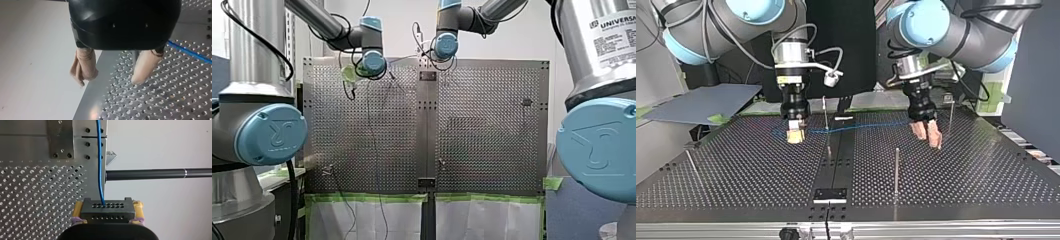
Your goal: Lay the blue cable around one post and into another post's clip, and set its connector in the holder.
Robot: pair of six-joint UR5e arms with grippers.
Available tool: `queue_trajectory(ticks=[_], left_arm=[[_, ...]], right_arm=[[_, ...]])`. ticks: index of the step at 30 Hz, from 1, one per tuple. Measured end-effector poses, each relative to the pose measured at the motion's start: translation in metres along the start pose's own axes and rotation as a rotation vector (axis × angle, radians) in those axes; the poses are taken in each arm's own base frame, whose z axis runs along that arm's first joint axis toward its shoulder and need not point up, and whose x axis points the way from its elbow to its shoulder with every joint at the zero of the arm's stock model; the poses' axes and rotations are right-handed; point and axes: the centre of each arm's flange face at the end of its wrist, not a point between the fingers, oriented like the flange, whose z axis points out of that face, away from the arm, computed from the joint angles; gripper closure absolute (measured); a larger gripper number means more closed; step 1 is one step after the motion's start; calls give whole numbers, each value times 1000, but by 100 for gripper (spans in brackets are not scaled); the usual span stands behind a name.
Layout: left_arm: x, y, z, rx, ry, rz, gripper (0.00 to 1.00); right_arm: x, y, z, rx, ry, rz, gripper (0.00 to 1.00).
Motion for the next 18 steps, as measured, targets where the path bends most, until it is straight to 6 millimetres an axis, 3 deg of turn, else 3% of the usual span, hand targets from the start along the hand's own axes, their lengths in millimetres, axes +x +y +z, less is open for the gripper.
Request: queue_trajectory(ticks=[5, 18], left_arm=[[-1, -5, 15, -6, 13, 10, 0], [-35, -21, 50, -18, -32, -12, 0]], right_arm=[[6, 1, 7, 0, 15, 6, 100], [15, -2, 30, 3, 34, 9, 100]])
